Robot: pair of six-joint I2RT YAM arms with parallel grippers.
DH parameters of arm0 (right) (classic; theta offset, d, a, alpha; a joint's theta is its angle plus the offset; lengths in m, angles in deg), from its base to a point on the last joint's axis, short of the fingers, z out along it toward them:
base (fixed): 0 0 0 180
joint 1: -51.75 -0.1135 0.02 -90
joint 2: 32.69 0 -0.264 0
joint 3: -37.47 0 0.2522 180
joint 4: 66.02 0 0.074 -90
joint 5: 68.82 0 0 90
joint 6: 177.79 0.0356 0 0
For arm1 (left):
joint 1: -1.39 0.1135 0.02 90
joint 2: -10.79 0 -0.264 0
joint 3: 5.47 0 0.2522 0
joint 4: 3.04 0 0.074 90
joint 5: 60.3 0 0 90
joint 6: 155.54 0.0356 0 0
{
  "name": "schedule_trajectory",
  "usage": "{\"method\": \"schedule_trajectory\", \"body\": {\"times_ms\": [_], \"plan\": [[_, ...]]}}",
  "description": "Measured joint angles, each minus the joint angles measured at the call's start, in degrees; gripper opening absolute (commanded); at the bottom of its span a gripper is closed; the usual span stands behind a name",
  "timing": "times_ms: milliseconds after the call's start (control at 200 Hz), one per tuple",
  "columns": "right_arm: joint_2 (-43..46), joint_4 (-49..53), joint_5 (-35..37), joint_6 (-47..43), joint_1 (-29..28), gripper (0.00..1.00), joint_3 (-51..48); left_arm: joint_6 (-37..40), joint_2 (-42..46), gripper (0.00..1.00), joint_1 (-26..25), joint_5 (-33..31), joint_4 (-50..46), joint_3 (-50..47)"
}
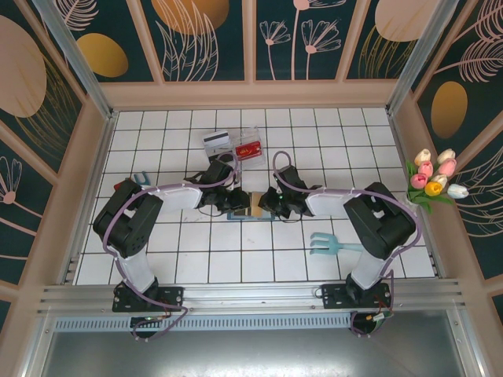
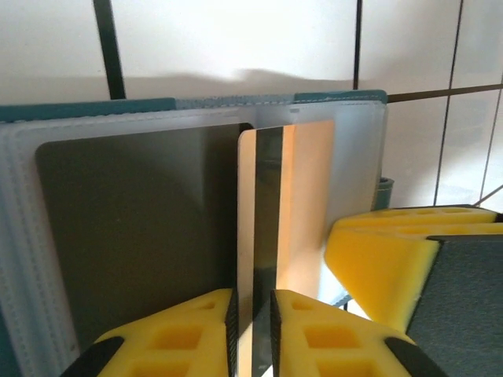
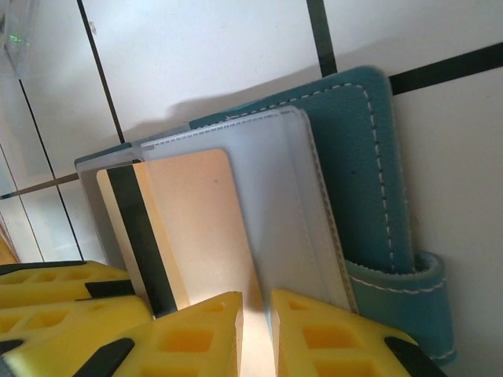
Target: Take the credit cards out of the card holder
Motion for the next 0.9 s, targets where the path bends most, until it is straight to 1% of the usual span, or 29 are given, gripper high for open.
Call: {"method": "schedule_trajectory", "body": {"times_ms": [175, 240, 325, 545, 741, 901], "plan": [[-0.3, -0.5, -0.6, 0.0, -0.3, 0.19, 0.0, 0.0, 0.0, 0.22, 0.4, 0.4, 1.4, 0.0], [-0.4, -0.5, -0.6, 0.0, -0.4, 0.19, 0.0, 0.0, 0.0, 0.18, 0.7, 0.5, 1.7, 0.0], [-0.4, -0.5, -0.7, 0.0, -0.4, 0.19, 0.0, 0.1, 0.0, 0.12, 0.9, 0.6, 2.2, 0.0], [-0.4, -0.5, -0.6, 0.0, -0.4, 0.19, 0.0, 0.5, 0.0, 0.0, 1.1, 1.5, 2.8, 0.0], [-0.3, -0.5, -0.3, 0.0, -0.4, 0.19, 0.0, 2.3, 0.4, 0.0, 1.5, 1.4, 2.1, 0.0], [0.4, -0.2, -0.1, 0.0, -0.3, 0.2, -0.4, 5.7, 3.8, 0.0, 2.2, -0.2, -1.7, 0.0]]}}
